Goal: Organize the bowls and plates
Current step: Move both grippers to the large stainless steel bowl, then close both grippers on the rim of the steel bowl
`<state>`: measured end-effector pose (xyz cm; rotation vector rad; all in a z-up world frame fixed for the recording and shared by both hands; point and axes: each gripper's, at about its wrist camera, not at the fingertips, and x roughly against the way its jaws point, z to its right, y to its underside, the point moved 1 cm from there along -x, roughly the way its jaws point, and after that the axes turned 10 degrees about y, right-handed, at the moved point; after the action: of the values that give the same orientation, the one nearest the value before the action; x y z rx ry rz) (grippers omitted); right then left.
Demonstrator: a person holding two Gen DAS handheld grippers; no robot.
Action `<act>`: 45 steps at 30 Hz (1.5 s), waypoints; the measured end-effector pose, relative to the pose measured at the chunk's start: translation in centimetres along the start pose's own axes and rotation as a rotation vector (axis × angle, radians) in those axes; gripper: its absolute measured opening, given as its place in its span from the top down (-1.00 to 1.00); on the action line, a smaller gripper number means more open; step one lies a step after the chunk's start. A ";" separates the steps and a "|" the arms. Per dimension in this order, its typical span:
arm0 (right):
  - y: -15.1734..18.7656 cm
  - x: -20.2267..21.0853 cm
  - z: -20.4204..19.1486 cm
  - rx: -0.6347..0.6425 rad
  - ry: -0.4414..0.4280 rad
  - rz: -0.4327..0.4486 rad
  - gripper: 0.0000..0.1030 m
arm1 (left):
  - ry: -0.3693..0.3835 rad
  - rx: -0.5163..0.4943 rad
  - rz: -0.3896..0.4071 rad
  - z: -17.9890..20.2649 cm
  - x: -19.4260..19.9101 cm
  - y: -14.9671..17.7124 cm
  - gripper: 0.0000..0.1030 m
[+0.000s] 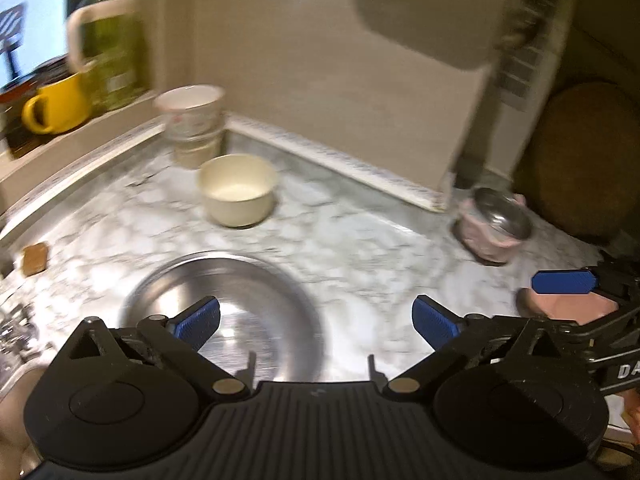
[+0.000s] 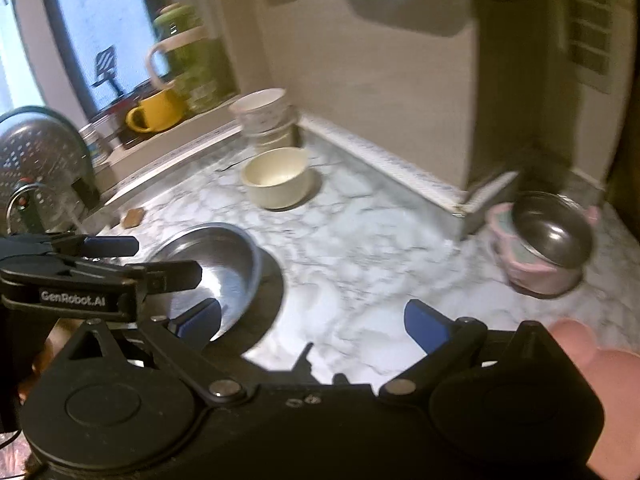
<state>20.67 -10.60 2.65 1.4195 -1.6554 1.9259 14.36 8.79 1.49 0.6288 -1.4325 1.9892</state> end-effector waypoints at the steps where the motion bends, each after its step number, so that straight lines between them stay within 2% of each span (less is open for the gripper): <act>1: -0.3 -0.7 -0.6 0.006 -0.005 -0.007 -0.92 | -0.015 0.015 0.001 -0.9 0.0 0.1 -0.99; 8: -1.0 -5.5 -3.5 0.007 -0.033 -0.064 -0.91 | -0.134 0.115 -0.010 -7.3 -0.8 1.1 -0.99; 13: -0.9 -9.0 -4.9 0.009 -0.049 -0.132 -0.79 | -0.202 0.166 -0.030 -10.8 -1.7 2.2 -0.99; 14: -0.9 -9.6 -5.2 0.012 -0.053 -0.147 -0.71 | -0.212 0.173 -0.036 -11.4 -1.9 2.3 -0.99; 18: -0.8 -11.3 -6.3 0.034 -0.056 -0.182 -0.53 | -0.217 0.199 -0.053 -13.3 -2.7 3.1 -0.99; 22: -0.6 -12.4 -7.0 0.036 -0.062 -0.214 -0.43 | -0.229 0.206 -0.066 -14.2 -3.3 3.6 -0.98; 25: -0.4 -13.1 -7.3 0.024 -0.071 -0.237 -0.26 | -0.234 0.206 -0.071 -14.5 -3.5 3.9 -0.97; 26: -0.3 -13.2 -7.4 0.023 -0.073 -0.242 -0.20 | -0.233 0.209 -0.073 -14.5 -3.6 3.9 -0.94; 31: -0.1 -13.4 -7.7 0.018 -0.074 -0.253 -0.04 | -0.202 0.247 -0.098 -15.0 -4.2 4.2 -0.37; 37: -0.1 -13.1 -7.4 0.009 -0.066 -0.257 0.37 | -0.184 0.262 -0.120 -15.0 -4.6 4.4 0.09; 38: -0.1 -13.1 -7.4 0.004 -0.065 -0.257 0.48 | -0.183 0.261 -0.122 -14.9 -4.6 4.4 0.13; 40: -0.1 -13.1 -7.2 -0.003 -0.056 -0.256 0.55 | -0.174 0.260 -0.124 -14.7 -4.7 4.3 0.23; 42: 0.0 -13.0 -6.9 -0.008 -0.046 -0.255 0.67 | -0.180 0.251 -0.127 -14.5 -4.7 4.3 0.25; 45: 0.1 -12.9 -6.5 -0.020 -0.036 -0.252 0.68 | -0.179 0.248 -0.132 -14.3 -4.8 4.3 0.35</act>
<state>23.82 0.03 -6.59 1.5785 -1.4261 1.7496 14.25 20.49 -8.98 1.0061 -1.2165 2.0629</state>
